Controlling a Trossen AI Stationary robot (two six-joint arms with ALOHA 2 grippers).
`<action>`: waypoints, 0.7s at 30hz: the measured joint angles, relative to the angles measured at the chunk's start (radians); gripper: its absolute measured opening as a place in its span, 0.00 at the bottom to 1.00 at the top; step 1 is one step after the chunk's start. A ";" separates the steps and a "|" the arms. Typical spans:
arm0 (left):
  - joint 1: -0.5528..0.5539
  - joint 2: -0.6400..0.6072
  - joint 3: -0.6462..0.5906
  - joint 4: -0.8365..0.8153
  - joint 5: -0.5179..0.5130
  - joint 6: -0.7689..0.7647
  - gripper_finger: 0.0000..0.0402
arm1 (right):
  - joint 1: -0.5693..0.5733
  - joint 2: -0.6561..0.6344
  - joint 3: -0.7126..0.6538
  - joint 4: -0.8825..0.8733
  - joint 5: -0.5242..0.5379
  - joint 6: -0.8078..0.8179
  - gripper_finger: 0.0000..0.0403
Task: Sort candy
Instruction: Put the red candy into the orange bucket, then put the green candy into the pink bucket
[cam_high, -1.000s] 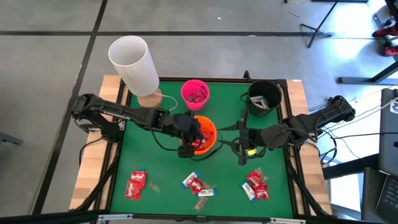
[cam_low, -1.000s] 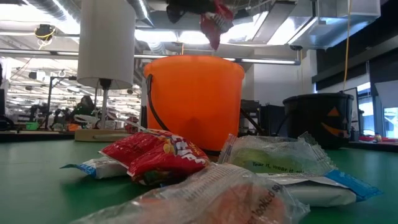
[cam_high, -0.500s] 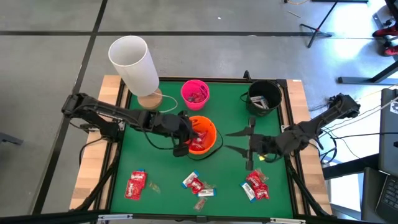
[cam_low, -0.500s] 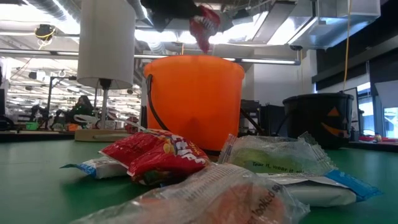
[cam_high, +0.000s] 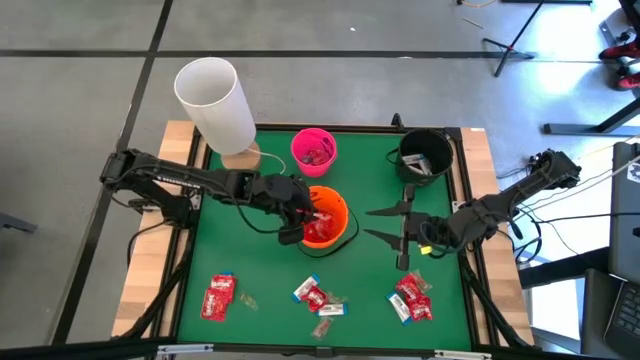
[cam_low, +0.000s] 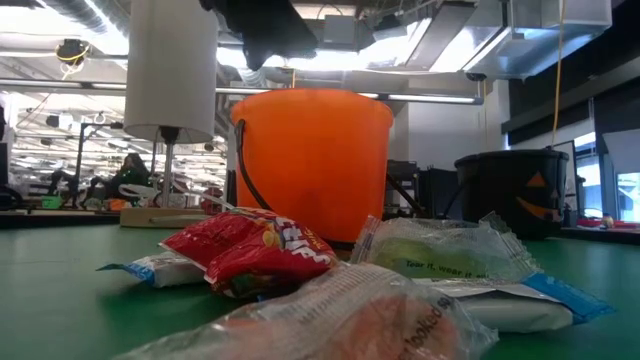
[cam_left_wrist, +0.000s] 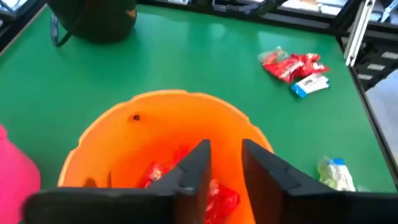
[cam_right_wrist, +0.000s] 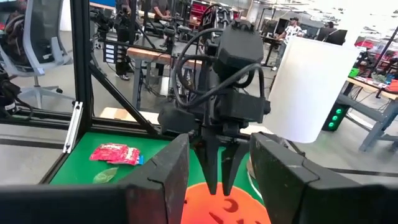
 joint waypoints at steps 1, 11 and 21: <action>0.001 -0.004 0.000 -0.009 -0.001 0.003 0.25 | 0.000 0.000 0.000 0.002 0.000 0.000 0.41; -0.098 -0.204 0.188 -0.521 -0.115 -0.123 0.35 | 0.000 0.000 0.000 -0.001 0.038 -0.005 0.41; -0.458 -0.304 0.166 -0.851 -0.200 -0.597 0.33 | 0.000 0.001 0.000 -0.008 0.079 0.003 0.41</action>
